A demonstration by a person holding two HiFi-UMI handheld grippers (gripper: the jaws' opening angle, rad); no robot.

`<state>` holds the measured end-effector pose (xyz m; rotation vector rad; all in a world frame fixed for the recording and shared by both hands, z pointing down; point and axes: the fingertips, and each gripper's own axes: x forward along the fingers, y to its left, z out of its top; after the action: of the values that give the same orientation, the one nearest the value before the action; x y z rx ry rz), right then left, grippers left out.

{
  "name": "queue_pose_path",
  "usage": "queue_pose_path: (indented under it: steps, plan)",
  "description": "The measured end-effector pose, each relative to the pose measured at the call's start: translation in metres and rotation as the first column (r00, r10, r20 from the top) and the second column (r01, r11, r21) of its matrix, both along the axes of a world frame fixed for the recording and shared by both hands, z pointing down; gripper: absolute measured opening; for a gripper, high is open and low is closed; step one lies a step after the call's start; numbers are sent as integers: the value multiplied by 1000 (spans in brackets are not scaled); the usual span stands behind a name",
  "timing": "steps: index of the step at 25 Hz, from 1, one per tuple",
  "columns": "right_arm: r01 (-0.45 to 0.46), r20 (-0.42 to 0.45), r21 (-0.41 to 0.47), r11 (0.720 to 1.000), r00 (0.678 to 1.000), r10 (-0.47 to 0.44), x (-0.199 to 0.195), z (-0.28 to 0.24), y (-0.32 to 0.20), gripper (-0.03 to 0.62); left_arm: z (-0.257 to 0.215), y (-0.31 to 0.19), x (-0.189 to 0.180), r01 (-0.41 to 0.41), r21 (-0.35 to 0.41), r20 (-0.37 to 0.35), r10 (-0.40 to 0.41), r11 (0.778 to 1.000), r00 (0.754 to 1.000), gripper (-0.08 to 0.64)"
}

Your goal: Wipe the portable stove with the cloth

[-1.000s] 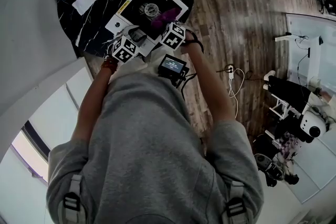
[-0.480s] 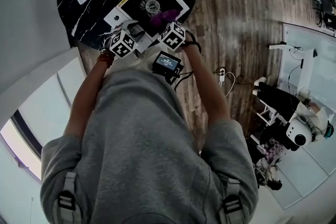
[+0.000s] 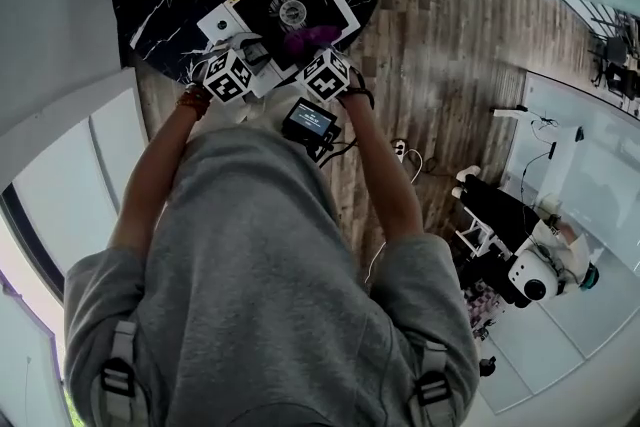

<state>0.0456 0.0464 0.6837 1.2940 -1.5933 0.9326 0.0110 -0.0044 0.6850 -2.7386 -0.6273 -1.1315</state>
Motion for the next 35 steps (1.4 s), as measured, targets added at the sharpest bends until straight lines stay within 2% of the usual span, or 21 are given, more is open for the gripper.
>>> queue_pose_path:
  steps: [4,8,11,17,22,25,29,32,35]
  plan:
    - [32,45,-2,999,998,-32,2,0,-1,91,1,-1,1,9,-13,6,-9,1000,1000,169]
    - [46,130,31,998,990,-50,7,-4,1,91,0,-1,0,17,-11,-1,-17,1000,1000,176]
    - [62,204,49,997,976,-71,16,-17,0,91,0,1,-1,19,-60,19,-18,998,1000,208]
    - [97,297,154,983,945,-140,56,-65,-30,89,-2,-8,5,145,-135,58,-139,980,989,215]
    - [176,285,221,959,929,-236,96,-88,-67,89,-6,-20,13,281,-180,80,-271,943,959,218]
    - [205,256,237,950,930,-265,118,-92,-94,89,-8,-24,15,355,-151,39,-353,923,935,218]
    - [212,257,202,956,931,-260,138,-80,-131,91,-5,-19,11,455,-118,23,-455,883,890,218]
    - [275,199,155,949,932,-303,148,-60,-156,92,-5,-15,7,528,-128,28,-529,839,848,218]
    - [394,99,84,915,911,-401,149,-36,-169,94,-4,-17,1,603,-123,16,-606,788,795,218]
